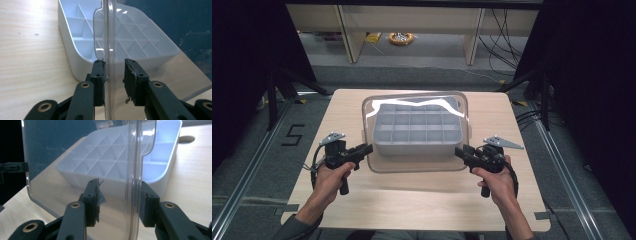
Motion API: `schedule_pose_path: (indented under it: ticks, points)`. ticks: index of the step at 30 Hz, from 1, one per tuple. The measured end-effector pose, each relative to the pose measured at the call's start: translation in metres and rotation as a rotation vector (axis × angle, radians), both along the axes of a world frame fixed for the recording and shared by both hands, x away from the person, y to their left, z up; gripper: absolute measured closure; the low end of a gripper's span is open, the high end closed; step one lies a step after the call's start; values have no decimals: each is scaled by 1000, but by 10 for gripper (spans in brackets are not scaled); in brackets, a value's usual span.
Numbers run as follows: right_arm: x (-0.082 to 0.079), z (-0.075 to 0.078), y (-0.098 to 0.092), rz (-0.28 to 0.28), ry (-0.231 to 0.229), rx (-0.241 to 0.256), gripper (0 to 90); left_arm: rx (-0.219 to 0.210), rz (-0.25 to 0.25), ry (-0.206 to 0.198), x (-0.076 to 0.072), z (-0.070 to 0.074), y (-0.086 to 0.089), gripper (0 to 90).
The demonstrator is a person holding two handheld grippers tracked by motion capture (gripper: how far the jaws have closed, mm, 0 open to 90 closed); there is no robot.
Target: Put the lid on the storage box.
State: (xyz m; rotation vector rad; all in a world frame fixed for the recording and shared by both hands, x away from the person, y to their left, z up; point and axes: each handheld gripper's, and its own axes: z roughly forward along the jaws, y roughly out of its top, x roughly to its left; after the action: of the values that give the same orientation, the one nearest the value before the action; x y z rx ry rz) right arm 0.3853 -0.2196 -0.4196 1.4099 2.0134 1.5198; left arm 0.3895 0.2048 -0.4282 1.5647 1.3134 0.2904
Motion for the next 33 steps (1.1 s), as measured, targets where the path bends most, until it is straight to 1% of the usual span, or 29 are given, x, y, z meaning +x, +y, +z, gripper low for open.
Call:
schedule_pose_path:
  ticks: [1, 3, 4, 5, 6, 7, 8, 9, 10, 11, 12, 13, 15, 16, 17, 18, 19, 20, 21, 22, 23, 24, 25, 26, 28, 30, 31, 32, 33]
  points:
    - [4, 2, 0, 0, 2, 8, 589, -11, 7, 1, 4, 2, 0, 701]
    - [8, 3, 0, -10, 2, 5, 588, -6, 11, 8, 13, 6, -1, 701]
    - [13, 6, 1, -18, 18, 22, 587, -3, 15, 10, 17, 8, -1, 700]
    - [16, 7, 2, -26, 30, 23, 586, -12, 23, 13, 25, 11, -1, 701]
    - [16, 7, 2, -26, 30, 23, 586, -12, 23, 13, 25, 11, -1, 700]
    - [23, 8, 3, -33, 31, 37, 584, -3, 30, 11, 34, 15, -2, 699]
    - [23, 8, 3, -33, 31, 37, 584, -3, 30, 11, 34, 15, -2, 698]
    - [32, 8, 3, -36, 28, 35, 581, 1, 36, 11, 38, 18, -3, 697]
    - [34, 9, 4, -49, 49, 50, 580, 4, 35, 13, 42, 20, -3, 696]
    - [34, 9, 4, -49, 49, 50, 580, 3, 41, 13, 46, 21, -4, 696]
    - [39, 9, 3, -44, 31, 43, 578, 10, 45, 13, 50, 23, -5, 694]
    - [47, 9, 4, -61, 37, 45, 573, 14, 49, 15, 55, 24, -6, 690]
    - [50, 11, 4, -61, 46, 52, 573, 11, 59, 19, 64, 26, -8, 689]
    - [53, 11, 5, -72, 55, 54, 573, 9, 65, 22, 68, 27, -8, 688]
    - [58, 11, 4, -69, 47, 49, 572, 9, 70, 27, 72, 27, -9, 686]
    - [61, 13, 5, -84, 66, 53, 570, 12, 74, 42, 76, 27, -10, 682]
    - [65, 13, 4, -78, 54, 50, 569, 11, 75, 49, 81, 27, -10, 677]
    - [69, 13, 5, -80, 55, 58, 569, 9, 79, 56, 84, 27, -10, 674]
    - [72, 14, 5, -92, 68, 57, 569, -2, 86, 65, 88, 27, -10, 672]
    - [78, 15, 7, -105, 78, 71, 565, 1, 91, 71, 91, 27, -10, 667]
    - [79, 16, 10, -114, 99, 91, 562, 2, 94, 78, 93, 26, -10, 662]
    - [79, 16, 10, -114, 99, 91, 562, -2, 98, 82, 96, 26, -10, 662]
    - [85, 15, 10, -99, 65, 69, 561, -2, 106, 85, 98, 25, -10, 658]
    - [85, 15, 10, -99, 65, 69, 561, -2, 108, 93, 100, 23, -9, 658]
    - [87, 16, 13, -117, 94, 73, 562, -9, 112, 106, 104, 20, -8, 658]
    - [90, 15, 14, -116, 88, 60, 563, -12, 116, 118, 107, 16, -8, 656]
    - [90, 16, 16, -124, 119, 81, 563, -12, 117, 124, 109, 15, -8, 656]
    - [94, 13, 14, -119, 87, 56, 563, -8, 116, 128, 110, 14, -8, 655]
    - [95, 12, 14, -119, 101, 61, 563, 5, 112, 133, 111, 13, -9, 654]
